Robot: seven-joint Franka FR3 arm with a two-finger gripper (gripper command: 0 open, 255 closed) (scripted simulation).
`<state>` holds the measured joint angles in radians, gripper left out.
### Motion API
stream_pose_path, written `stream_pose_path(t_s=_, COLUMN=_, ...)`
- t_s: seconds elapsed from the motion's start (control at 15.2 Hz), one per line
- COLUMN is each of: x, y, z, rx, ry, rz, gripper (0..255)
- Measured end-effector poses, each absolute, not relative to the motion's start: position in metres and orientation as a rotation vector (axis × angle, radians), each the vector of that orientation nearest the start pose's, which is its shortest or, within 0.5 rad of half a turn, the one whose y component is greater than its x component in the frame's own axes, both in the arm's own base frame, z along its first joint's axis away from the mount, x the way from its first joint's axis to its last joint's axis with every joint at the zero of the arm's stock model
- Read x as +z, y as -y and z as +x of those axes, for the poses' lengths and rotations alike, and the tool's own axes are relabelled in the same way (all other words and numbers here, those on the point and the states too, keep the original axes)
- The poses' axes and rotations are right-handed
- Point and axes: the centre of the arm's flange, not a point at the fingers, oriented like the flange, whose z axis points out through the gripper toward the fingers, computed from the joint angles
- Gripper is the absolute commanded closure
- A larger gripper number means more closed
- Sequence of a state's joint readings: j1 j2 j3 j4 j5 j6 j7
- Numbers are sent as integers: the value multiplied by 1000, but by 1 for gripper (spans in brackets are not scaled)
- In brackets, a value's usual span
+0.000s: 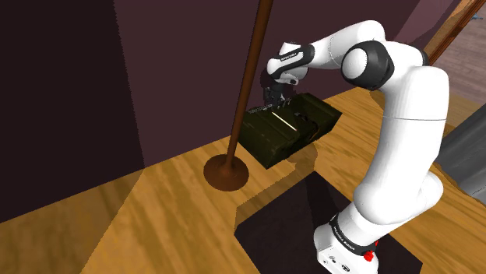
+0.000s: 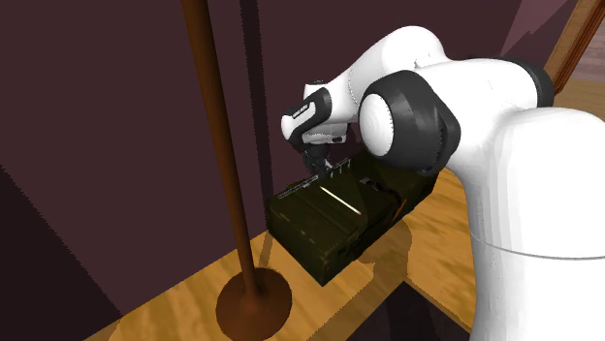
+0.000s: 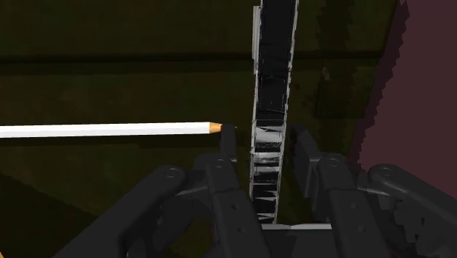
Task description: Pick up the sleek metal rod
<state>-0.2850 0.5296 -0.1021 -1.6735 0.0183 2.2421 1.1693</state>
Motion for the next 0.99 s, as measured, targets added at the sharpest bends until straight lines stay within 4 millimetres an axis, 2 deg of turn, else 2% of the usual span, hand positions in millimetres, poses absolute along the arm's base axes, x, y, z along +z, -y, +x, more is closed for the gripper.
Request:
stream_pose_path(t_s=0.53, x=301, y=249, z=634, rx=-84, ry=-2213, rz=-2254, gripper=255)
stream_pose_path(t_s=0.99, x=333, y=250, z=635, rx=-84, ry=-2213, rz=-2254, gripper=255)
